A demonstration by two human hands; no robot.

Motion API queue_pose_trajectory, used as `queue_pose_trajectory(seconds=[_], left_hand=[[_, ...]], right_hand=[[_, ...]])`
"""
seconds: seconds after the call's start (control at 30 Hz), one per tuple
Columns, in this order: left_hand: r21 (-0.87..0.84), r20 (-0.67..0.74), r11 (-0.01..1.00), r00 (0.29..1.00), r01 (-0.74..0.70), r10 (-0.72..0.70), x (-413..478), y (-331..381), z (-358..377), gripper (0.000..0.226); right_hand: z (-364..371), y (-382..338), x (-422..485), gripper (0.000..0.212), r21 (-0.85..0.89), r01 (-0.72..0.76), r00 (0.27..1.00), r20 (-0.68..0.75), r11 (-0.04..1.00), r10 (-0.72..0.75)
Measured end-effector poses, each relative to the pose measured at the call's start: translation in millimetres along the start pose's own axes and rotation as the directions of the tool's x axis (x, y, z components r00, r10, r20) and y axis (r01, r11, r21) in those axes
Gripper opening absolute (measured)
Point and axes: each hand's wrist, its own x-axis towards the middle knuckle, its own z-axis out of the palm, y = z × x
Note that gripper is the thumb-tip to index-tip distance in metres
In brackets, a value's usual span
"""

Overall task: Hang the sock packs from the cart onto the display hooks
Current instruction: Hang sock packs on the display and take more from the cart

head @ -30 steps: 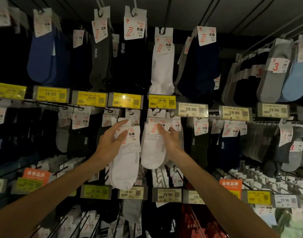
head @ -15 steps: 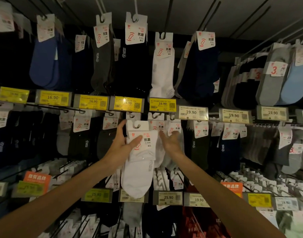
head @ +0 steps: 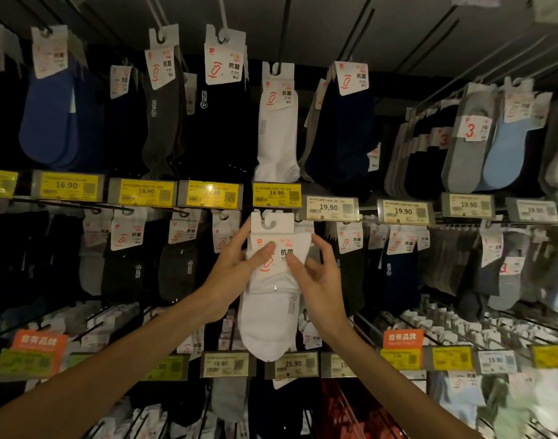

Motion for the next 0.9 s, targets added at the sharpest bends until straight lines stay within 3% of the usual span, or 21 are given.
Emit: queue_pose_trajectory(seconds=[0.1, 0.23, 0.4, 0.63, 0.9], left_hand=[[0.016, -0.038, 0.999, 0.999, -0.037, 0.037, 6, 5, 6, 0.055], [-0.024, -0.213, 0.998, 0.975, -0.06, 0.054, 16, 7, 13, 0.05], [0.032, -0.275, 0.999, 0.961, 0.03, -0.02, 34, 7, 10, 0.051], [0.142, -0.328, 0.983, 0.942, 0.121, -0.068, 54, -12, 3, 0.053], [0.458, -0.277, 0.87, 0.959, 0.182, -0.055, 53, -17, -5, 0.055]], right_hand=[[0, -8, 6, 0.038, 0.064, 0.006, 1.0, -0.026, 0.998, -0.004], [5, -8, 18, 0.039, 0.103, -0.006, 0.997, -0.075, 0.995, 0.014], [11, 2, 30, 0.036, 0.123, -0.067, 0.986, -0.143, 0.99, 0.085], [11, 27, 52, 0.034, -0.005, -0.142, 0.969, -0.206, 0.99, 0.138], [11, 59, 86, 0.029, -0.168, -0.275, 0.925, -0.313, 0.947, 0.214]])
